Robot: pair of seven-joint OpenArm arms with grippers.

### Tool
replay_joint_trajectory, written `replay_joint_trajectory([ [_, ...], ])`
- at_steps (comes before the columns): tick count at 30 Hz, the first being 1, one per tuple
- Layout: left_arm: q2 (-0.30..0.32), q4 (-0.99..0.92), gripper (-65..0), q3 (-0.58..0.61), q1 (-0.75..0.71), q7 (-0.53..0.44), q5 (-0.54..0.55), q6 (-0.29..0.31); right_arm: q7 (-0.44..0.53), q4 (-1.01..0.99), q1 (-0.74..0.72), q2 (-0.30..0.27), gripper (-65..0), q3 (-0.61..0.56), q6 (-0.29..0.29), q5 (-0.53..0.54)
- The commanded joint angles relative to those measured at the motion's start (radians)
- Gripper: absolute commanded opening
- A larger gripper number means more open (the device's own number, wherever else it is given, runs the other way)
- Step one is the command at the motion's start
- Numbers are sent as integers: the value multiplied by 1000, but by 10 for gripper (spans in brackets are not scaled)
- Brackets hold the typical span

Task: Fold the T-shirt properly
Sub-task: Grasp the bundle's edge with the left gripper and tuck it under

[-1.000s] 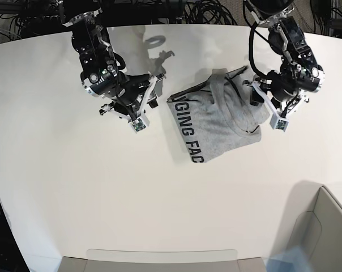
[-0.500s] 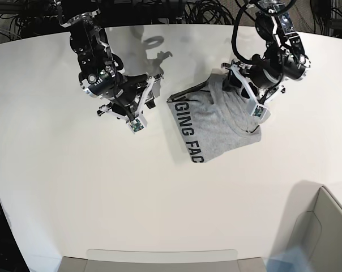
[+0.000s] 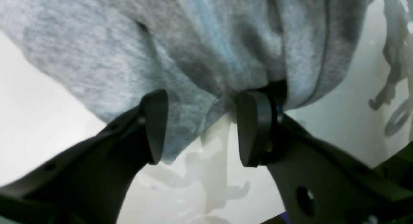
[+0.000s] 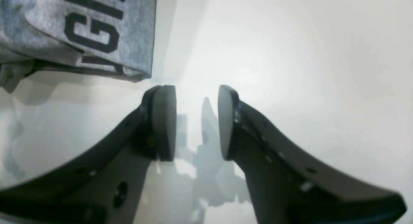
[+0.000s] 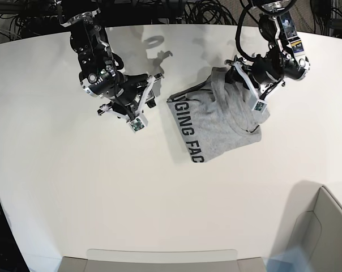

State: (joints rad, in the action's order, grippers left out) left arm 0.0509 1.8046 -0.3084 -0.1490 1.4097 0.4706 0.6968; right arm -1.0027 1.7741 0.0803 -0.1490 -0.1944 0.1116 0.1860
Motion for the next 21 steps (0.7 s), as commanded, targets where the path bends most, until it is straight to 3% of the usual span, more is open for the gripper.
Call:
replay_joint_trajectory([
  [1,4,19,-320,1,6,-13,29,1,17,19,-20,-1,-446,0,3,7],
  [5,11,17,-381,-2,6,-13,141,1,17,19,-21,-1,-446,0,3,7],
  [11,31,16,-650,-7,9,-13,202,1,17,19,-20,-1,-446,3,3,5],
  [17,74,14,-650,-13,12,-13,208,1,20,17,-17,-1,-446,5,3,5],
  [21,79,16,-650,-96,12,-13,207,1,21,17,-17,-1,-446,5,3,5],
])
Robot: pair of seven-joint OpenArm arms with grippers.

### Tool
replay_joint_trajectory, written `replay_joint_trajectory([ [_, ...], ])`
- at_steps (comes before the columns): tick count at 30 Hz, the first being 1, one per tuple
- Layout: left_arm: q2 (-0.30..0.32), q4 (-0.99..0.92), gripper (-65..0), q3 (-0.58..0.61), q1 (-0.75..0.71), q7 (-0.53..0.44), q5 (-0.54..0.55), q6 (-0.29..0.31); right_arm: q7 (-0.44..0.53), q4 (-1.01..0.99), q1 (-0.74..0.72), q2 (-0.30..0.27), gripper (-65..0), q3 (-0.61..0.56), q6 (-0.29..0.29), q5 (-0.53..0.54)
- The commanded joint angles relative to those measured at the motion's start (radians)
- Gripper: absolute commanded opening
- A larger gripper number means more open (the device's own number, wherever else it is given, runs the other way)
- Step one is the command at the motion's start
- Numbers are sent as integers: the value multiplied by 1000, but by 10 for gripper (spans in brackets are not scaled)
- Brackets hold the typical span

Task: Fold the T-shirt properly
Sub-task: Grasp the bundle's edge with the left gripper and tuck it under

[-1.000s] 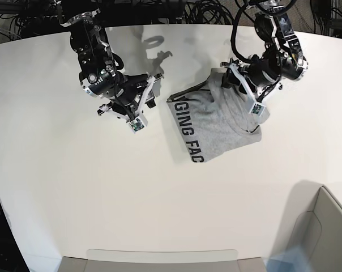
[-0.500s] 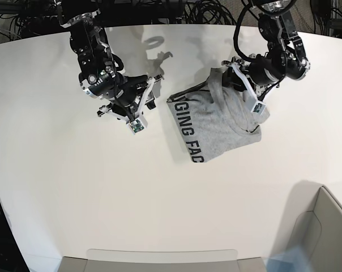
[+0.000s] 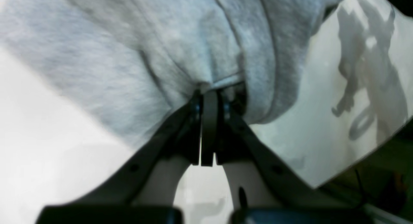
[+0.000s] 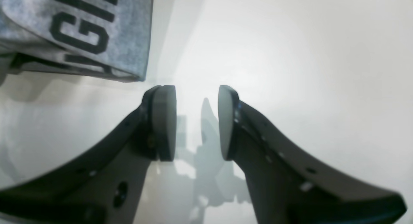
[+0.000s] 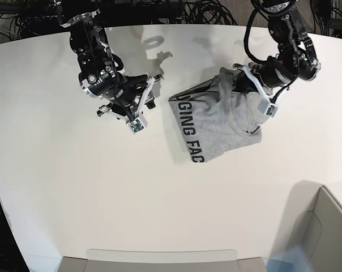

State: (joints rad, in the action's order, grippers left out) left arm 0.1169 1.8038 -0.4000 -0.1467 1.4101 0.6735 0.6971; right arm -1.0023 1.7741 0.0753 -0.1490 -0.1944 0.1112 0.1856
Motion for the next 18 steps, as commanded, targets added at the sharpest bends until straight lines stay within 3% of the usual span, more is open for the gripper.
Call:
replay_joint_trajectory([
  [1,14,17,-650,-35,9,-14,2,1,21,17,-12,-1,-446,5,3,5],
  [5,39,17,-650,-112,8,-14,-1,1,21,17,-12,-1,-446,5,3,5],
  [15,123,-39,-650,-121,8,-14,-2,1,21,17,-13,-1,-446,2,3,5],
  [18,134,-54,-585,-119,9,-14,-2,1,21,19,-13,-1,-446,3,3,5],
])
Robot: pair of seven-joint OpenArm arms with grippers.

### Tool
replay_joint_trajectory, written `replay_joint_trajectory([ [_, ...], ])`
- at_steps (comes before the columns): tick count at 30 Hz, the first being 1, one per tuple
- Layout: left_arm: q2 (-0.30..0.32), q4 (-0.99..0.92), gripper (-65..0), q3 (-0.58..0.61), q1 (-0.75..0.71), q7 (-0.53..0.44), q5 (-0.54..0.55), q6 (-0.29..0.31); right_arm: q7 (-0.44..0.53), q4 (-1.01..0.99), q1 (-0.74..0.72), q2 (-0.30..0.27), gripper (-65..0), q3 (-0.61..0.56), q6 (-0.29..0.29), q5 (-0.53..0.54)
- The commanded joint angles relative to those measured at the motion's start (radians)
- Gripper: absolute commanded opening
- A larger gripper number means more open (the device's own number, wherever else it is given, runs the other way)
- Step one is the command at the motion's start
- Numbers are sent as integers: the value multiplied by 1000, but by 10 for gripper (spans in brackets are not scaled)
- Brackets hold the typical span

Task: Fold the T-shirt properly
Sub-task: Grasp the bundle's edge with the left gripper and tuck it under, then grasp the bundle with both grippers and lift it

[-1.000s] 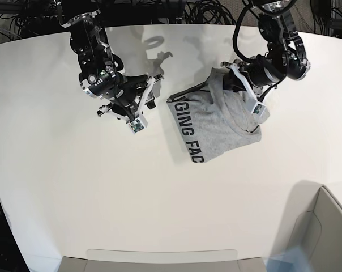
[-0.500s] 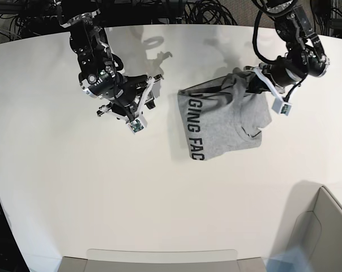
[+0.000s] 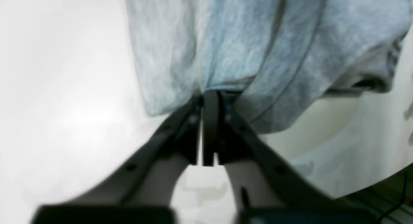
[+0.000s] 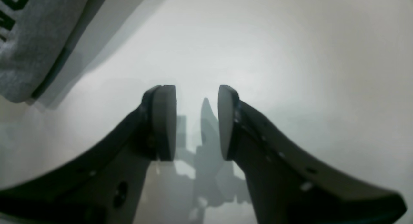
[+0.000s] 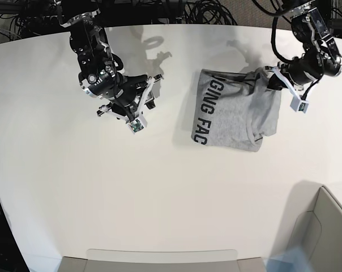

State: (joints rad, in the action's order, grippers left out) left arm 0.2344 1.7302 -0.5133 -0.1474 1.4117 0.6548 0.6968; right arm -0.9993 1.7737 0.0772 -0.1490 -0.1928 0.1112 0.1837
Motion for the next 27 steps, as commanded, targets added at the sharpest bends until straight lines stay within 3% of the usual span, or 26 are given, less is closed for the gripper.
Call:
replay_joint_trajectory([
  [1,18,20,-553,-12,10,-15,16,1,18,19,-15,-1,-446,2,3,7],
  [5,41,21,-407,-17,10,-15,18,1,20,19,-14,-1,-446,3,3,12],
  [7,44,23,-383,-26,10,-15,18,1,21,21,-18,-1,-446,5,3,13],
  [11,38,24,-440,-135,21,-15,26,1,21,51,-40,-1,-461,-1,3,13],
  [17,38,57,-642,-196,88,-15,27,1,15,87,-119,24,-632,-1,3,15],
  [20,38,129,-650,-83,82,-15,27,1,13,74,-169,30,-650,-14,6,15],
  [22,38,161,-650,25,81,-15,27,1,13,47,-208,30,-650,-67,40,15],
  [27,24,146,-650,140,79,-15,16,1,13,-25,-279,42,-650,-179,55,15],
])
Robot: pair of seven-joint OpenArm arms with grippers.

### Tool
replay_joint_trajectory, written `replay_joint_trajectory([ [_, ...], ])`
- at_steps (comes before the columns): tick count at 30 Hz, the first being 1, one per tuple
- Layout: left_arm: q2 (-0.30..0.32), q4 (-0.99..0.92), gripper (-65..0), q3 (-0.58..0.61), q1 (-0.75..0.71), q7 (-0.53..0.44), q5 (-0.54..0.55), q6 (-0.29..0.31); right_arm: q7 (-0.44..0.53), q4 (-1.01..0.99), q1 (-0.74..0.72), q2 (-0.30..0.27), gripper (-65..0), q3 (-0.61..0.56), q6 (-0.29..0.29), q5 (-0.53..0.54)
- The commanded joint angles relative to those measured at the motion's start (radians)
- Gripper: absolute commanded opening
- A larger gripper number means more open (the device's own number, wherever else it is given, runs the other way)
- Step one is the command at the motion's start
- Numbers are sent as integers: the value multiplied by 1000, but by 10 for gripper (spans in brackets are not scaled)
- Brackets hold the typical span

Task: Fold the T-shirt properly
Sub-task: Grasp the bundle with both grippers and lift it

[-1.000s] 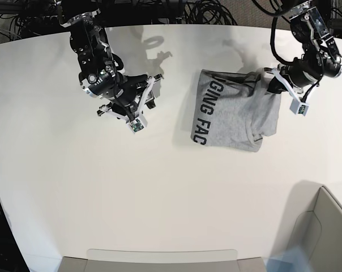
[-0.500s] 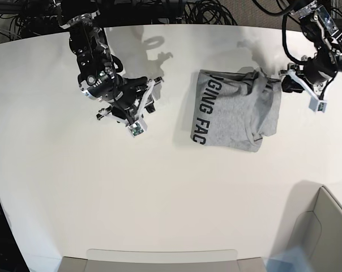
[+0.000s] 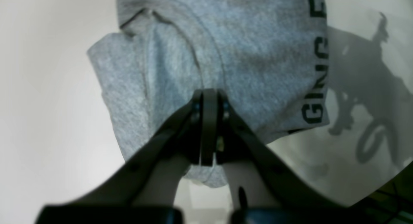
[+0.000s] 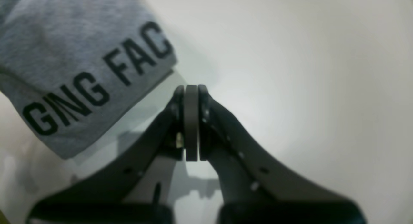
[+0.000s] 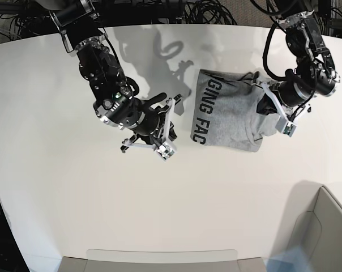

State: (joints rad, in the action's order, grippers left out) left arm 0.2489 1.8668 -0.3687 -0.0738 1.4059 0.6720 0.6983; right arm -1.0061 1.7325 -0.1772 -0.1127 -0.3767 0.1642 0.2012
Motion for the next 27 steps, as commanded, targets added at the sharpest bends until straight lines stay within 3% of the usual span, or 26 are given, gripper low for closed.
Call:
replay_joint_trajectory([
  [1,0,-12,-650,-2,12,-10,-1,0,20,-2,-35,11,-650,-11,2,-7],
  [7,-4,-178,-650,-3,16,-10,-88,0,20,-26,-40,11,-650,-40,2,-4],
  [11,-3,-192,-650,-5,16,-10,-131,0,20,-26,-37,8,-650,-40,7,-4],
  [18,-13,24,-650,-100,16,-10,-125,0,22,-32,-78,11,-650,-40,8,-3],
  [20,-13,98,-650,-95,7,-10,-123,0,20,-64,-104,34,-650,-41,8,-3],
  [27,14,127,-650,102,-65,-10,-127,0,30,-294,-223,90,-650,-41,8,-9],
])
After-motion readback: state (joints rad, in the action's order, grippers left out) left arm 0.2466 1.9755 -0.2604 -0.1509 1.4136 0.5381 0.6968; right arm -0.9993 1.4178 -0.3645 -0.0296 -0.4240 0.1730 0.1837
